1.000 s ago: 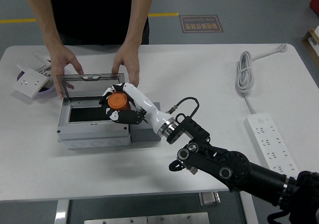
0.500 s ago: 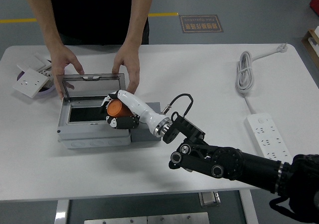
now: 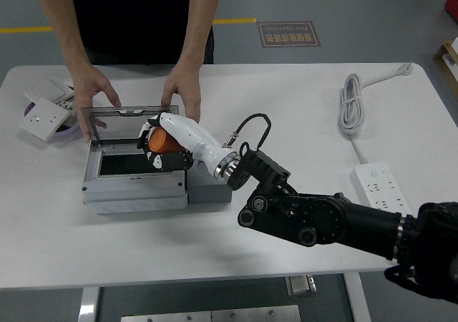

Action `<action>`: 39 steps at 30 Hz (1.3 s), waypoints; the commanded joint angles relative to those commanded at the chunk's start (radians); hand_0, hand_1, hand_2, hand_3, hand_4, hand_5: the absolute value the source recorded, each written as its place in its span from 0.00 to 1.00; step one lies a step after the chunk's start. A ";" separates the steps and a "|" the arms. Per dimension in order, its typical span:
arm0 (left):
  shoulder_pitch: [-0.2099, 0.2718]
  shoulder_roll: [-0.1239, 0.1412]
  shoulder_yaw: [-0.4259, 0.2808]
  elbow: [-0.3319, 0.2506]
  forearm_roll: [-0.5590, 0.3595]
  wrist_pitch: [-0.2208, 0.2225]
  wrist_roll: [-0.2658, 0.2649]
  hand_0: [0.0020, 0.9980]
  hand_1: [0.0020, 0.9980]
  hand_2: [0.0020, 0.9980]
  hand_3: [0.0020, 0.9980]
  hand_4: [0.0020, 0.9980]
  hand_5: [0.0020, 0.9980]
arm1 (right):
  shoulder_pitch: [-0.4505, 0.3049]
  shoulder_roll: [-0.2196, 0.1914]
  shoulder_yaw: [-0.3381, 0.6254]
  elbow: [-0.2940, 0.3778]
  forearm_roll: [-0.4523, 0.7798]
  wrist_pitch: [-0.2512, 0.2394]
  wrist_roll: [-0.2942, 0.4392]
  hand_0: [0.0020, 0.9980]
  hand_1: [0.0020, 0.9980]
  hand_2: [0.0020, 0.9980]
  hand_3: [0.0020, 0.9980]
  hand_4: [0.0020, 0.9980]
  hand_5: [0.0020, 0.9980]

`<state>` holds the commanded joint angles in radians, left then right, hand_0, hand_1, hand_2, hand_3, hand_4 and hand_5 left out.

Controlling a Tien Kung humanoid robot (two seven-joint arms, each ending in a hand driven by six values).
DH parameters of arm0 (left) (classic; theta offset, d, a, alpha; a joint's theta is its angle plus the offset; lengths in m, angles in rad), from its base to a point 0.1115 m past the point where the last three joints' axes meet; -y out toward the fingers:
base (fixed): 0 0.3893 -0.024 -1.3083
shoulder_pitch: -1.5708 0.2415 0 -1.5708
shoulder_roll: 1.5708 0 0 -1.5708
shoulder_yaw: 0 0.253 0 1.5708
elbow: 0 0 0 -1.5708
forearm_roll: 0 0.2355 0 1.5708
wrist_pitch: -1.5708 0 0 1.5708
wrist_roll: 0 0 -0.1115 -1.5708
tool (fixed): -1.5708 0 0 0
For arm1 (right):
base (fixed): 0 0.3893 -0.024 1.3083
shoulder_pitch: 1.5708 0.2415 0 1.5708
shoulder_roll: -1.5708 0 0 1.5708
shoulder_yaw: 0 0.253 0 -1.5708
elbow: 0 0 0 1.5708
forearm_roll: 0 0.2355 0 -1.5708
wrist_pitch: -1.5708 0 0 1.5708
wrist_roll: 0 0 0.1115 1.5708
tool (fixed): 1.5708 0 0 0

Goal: Pick up the cylinder from the cube,place it in the box,flap close box

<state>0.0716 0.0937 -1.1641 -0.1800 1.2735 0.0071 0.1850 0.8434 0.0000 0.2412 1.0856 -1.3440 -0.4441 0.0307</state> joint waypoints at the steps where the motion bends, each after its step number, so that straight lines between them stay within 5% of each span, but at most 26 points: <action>1: 0.001 0.001 -0.004 0.000 0.004 0.000 0.001 0.92 0.85 0.86 0.95 0.00 0.00 | 0.008 0.000 -0.004 -0.004 -0.025 0.015 -0.023 0.08 0.18 0.22 0.22 0.00 0.00; 9: 0.005 0.006 -0.038 0.000 0.043 -0.002 0.014 0.92 0.85 0.86 0.95 0.00 0.00 | 0.076 0.000 -0.025 -0.010 -0.186 0.066 -0.165 0.07 0.18 0.22 0.22 0.00 0.00; 23: 0.007 0.016 -0.061 0.000 0.071 -0.003 0.021 0.92 0.85 0.86 0.95 0.00 0.00 | 0.143 0.000 -0.074 0.033 -0.220 0.111 -0.294 0.07 0.19 0.23 0.23 0.00 0.00; 34: 0.007 0.027 -0.081 0.000 0.095 -0.004 0.029 0.92 0.85 0.86 0.95 0.00 0.00 | 0.200 0.000 -0.118 0.040 -0.200 0.135 -0.330 0.05 0.19 0.25 0.24 0.00 0.00; 39: 0.005 0.030 -0.085 0.000 0.102 -0.004 0.029 0.92 0.85 0.86 0.95 0.00 0.00 | 0.196 0.000 -0.140 0.032 -0.093 0.084 -0.262 0.05 0.19 0.27 0.25 0.00 0.00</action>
<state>0.0763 0.1233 -1.2494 -0.1800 1.3751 0.0026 0.2145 1.0399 0.0000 0.1009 1.1176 -1.4369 -0.3603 -0.2308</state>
